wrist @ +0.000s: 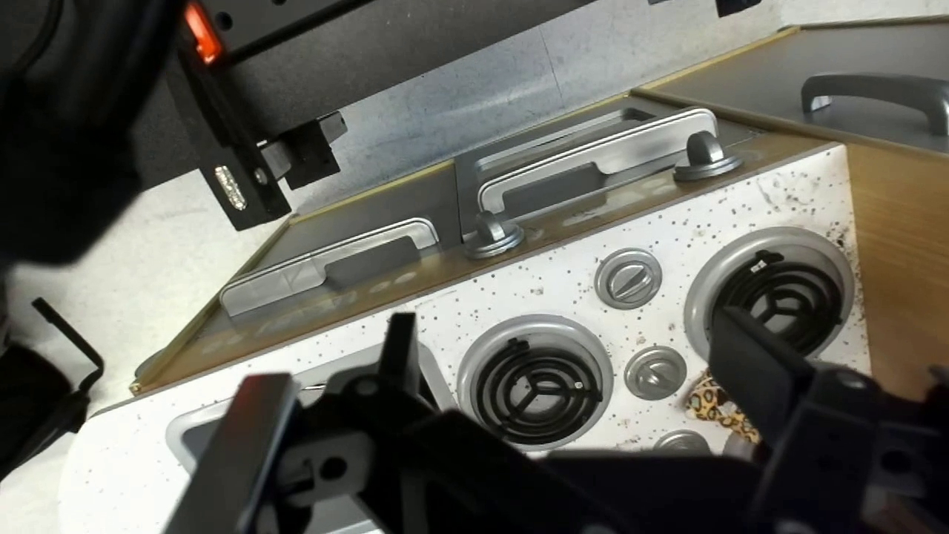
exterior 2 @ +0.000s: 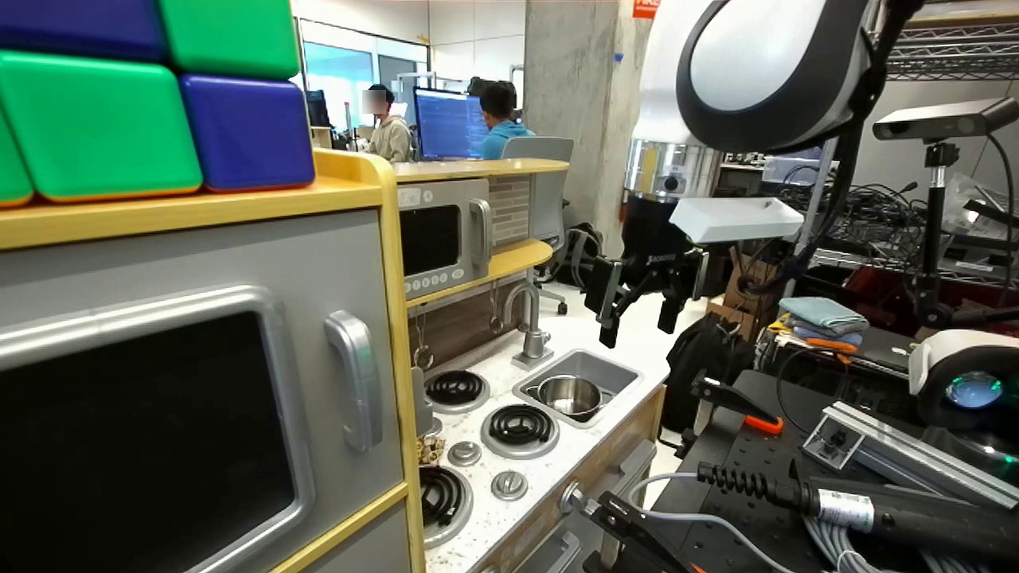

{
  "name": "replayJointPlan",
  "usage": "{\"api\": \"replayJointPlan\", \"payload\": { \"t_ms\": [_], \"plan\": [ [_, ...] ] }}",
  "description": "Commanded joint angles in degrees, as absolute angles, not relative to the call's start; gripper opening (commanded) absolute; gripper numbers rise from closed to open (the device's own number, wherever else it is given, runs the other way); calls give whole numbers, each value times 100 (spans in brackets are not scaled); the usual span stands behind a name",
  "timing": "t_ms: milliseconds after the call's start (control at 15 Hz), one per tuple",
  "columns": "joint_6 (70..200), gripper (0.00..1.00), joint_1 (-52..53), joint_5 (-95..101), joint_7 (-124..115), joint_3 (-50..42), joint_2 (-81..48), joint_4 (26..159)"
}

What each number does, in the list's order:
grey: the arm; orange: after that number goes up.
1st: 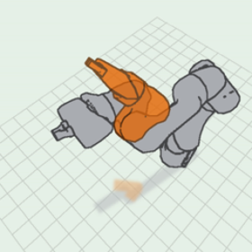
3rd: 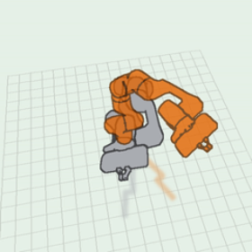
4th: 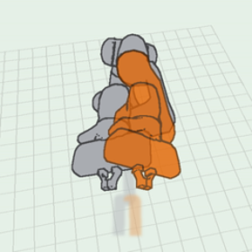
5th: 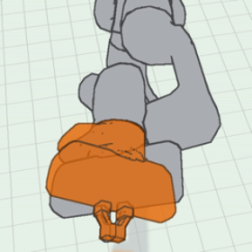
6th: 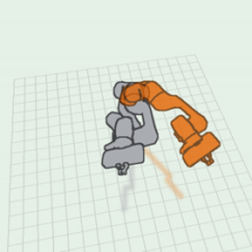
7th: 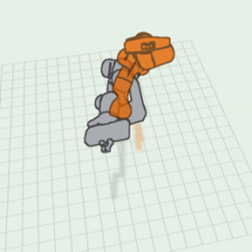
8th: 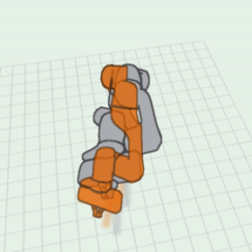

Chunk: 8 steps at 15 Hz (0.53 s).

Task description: Pick up the plush toy from the stove and put it inside the silver pot in the sink

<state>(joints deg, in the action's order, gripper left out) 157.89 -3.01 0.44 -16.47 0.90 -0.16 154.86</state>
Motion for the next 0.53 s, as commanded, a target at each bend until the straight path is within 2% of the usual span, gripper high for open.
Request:
{"api": "replayJointPlan", "payload": {
  "t_ms": [0,267,467],
  "plan": [
    [16028,100,-190,-332,-1463,47,-115,15469],
    [17652,100,-70,-1704,-682,285,-1081,15000],
    [19054,100,-761,-2649,-188,1446,-2132,14308]
  ]
}}
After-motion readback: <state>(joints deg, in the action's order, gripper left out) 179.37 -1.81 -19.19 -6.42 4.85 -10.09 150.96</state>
